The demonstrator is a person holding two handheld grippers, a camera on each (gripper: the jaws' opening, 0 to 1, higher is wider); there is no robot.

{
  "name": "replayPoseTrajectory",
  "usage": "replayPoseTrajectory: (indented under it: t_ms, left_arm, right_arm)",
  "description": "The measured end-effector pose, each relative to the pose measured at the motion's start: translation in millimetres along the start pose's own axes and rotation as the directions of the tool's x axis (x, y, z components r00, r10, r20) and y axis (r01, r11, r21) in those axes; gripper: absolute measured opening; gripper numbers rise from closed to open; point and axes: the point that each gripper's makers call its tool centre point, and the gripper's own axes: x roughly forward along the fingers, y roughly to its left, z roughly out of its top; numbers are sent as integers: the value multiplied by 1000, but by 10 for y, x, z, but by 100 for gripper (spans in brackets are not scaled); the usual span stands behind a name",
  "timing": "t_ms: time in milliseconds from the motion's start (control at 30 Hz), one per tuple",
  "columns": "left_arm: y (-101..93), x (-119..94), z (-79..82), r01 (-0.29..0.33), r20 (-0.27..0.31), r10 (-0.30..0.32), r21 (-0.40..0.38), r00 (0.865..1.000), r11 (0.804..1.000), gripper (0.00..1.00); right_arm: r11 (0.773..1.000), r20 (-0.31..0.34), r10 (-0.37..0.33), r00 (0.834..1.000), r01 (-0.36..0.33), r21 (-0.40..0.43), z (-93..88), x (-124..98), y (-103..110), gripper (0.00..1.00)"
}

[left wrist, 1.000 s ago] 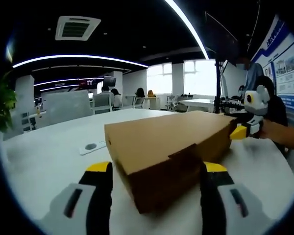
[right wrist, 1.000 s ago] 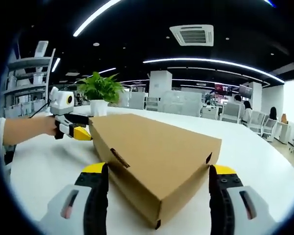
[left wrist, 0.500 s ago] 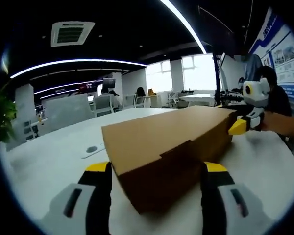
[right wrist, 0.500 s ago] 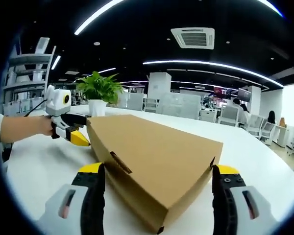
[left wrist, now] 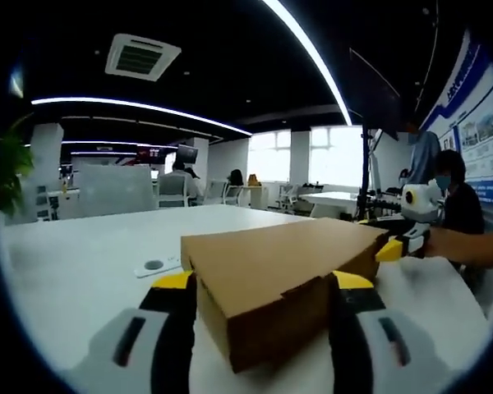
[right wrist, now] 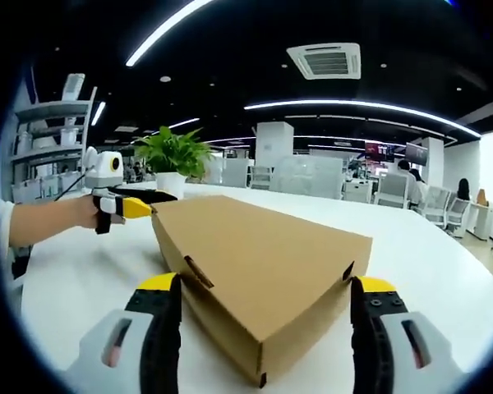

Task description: Operate the shoe box by opening the lid, removing the specified soft item, and placing it in the target area until the item is outside and the box remains undamaged.

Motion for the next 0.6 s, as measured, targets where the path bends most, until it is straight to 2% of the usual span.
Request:
replayPoseTrajectory:
  t_ms: [167,233,367,500,600]
  left_arm:
    - [-36,12,60,19,24,-19,23,1000,1000,68]
    - [-20,33,5,14,-4,-14,56,1000,998,68]
    - [-26,24,-79,19,-29,-18,55,999,998,70]
    - [-48,66,-108,18,-32,-17,51,999,999,70]
    - [-13,105,-137,-5,-40,7,54,999,999,69]
  right_arm:
    - [1000,8,5,1000,-5,12,5,27,-7,88]
    - [1000,6,11,1000,-11,13,3,47,-30,88]
    - [999,13,22,1000,-22,23,2,65,-68,88]
    - [999,13,36,999,-36,25,14,107,-91,88]
    - [999,16,47,999,-47,23,11,129,-106,90]
